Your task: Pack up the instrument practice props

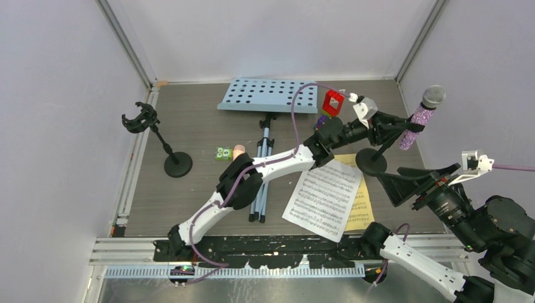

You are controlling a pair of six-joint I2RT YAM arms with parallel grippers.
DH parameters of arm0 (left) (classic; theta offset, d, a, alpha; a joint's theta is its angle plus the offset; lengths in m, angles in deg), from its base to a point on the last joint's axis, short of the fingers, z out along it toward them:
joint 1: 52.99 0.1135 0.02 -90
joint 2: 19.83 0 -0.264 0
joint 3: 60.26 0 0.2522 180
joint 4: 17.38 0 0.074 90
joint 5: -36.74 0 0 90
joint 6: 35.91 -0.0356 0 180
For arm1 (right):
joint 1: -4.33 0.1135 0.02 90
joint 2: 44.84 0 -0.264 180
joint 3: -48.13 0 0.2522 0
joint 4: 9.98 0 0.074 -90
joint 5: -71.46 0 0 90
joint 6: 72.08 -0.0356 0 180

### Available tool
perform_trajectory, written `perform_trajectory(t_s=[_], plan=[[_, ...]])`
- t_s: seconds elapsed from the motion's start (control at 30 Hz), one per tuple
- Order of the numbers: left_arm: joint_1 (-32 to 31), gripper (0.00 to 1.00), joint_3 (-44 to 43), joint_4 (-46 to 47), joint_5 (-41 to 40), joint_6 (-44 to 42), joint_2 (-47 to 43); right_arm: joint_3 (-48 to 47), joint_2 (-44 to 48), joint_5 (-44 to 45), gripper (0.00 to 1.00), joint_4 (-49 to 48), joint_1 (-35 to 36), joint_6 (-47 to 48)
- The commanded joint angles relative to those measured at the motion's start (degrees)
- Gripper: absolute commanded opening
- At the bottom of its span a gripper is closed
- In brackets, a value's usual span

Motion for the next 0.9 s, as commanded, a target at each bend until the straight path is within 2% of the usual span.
perform_trajectory(t_s=[0.0, 0.3, 0.57, 0.87], plan=[[1.1, 0.00, 7.2, 16.7, 0.7, -0.3, -13.1, -0.6, 0.0, 0.5, 0.95, -2.9, 0.0, 2.0], [2.6, 0.00, 32.7, 20.5, 1.4, -6.5, -29.0, 0.5, 0.6, 2.4, 0.96, -3.3, 0.0, 3.0], [3.6, 0.00, 51.3, 21.4, -1.2, -12.7, -42.0, 3.2, 0.1, 2.5, 0.96, -4.2, 0.0, 2.5], [6.6, 0.00, 65.1, 26.2, -4.7, -11.5, -48.0, 3.4, 0.5, 4.7, 0.96, -2.4, 0.0, 2.0]])
